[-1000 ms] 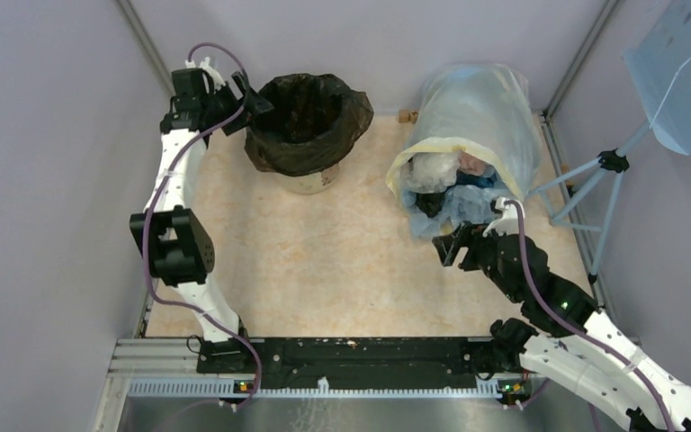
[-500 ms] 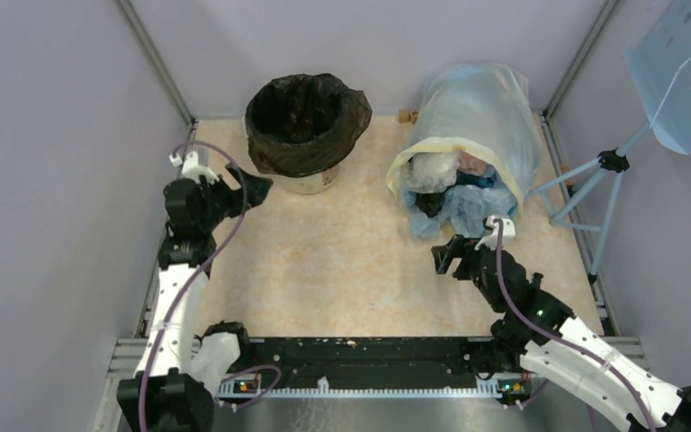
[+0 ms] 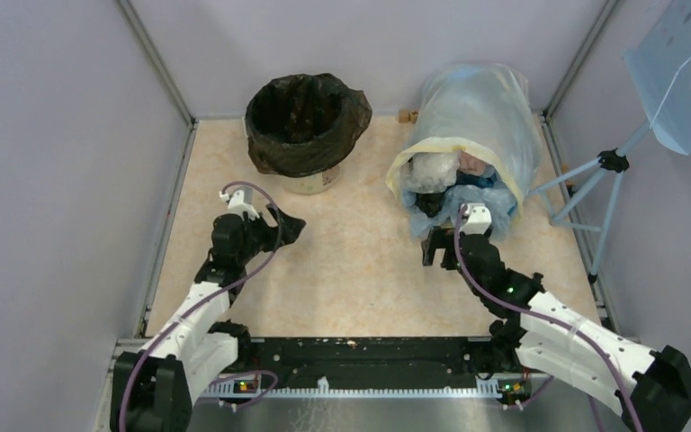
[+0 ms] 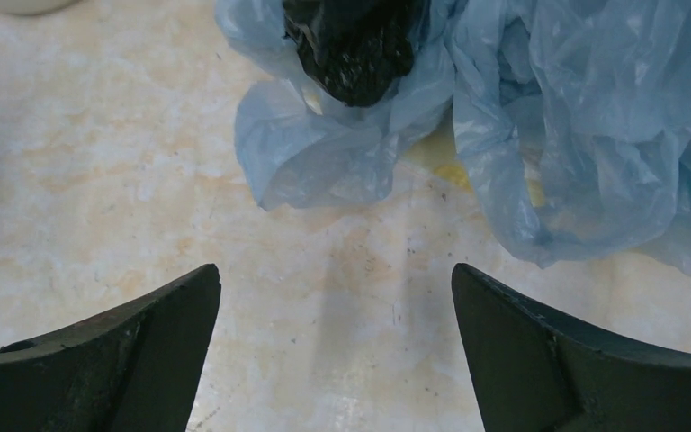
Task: Put the trash bags into the trash bin
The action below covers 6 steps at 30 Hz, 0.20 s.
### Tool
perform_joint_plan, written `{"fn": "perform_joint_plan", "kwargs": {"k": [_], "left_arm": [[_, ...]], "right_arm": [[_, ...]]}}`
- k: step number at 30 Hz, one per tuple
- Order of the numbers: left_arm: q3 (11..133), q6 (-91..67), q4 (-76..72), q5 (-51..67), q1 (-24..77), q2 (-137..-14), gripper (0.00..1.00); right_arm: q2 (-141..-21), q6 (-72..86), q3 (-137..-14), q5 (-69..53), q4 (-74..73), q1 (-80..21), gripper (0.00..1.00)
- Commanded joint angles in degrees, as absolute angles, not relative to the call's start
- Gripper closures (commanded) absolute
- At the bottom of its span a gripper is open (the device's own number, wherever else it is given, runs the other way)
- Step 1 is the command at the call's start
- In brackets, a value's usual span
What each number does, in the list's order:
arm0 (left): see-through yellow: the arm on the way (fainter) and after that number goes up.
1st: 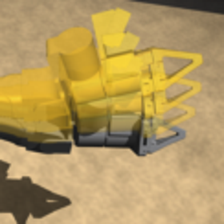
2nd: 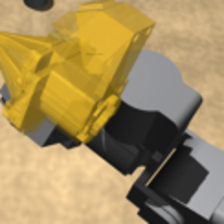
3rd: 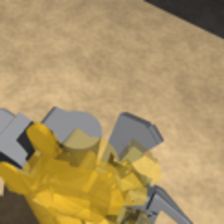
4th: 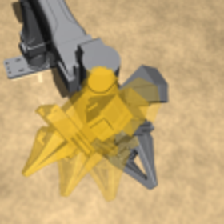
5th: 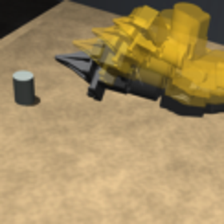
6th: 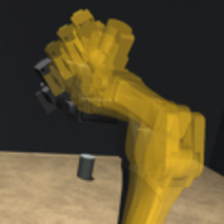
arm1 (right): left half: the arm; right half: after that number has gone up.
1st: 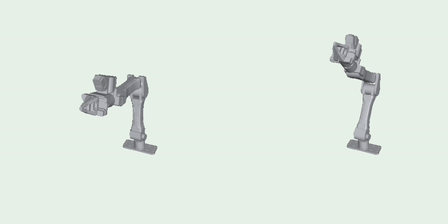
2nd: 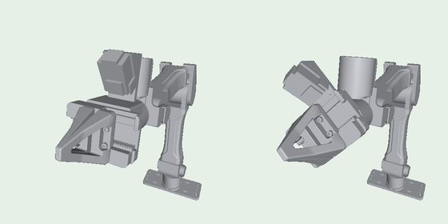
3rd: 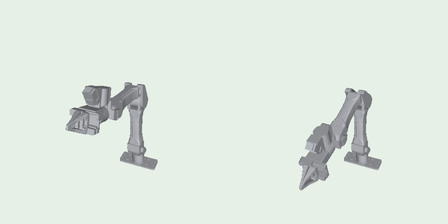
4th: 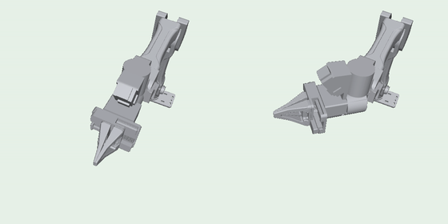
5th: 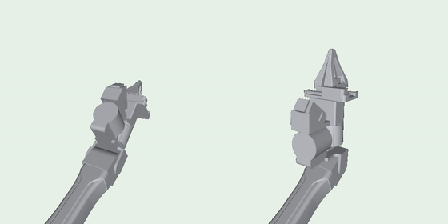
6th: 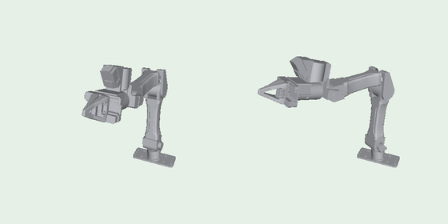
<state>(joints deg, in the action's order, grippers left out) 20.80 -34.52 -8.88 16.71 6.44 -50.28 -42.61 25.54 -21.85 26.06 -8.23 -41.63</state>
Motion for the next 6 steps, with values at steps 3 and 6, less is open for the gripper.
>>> {"fn": "perform_joint_plan", "kwargs": {"k": [3, 6], "left_arm": [[21.8, -31.7, -16.1, 12.8, 9.4, -53.7, 0.01], [21.9, -30.9, -16.0, 12.6, 9.4, -53.4, 0.01]], "right_arm": [[-40.9, 22.5, -22.7, 23.0, -0.4, -40.7, 0.01], [-40.7, 21.5, -22.8, 22.5, -0.8, -40.5, 0.01]]}}
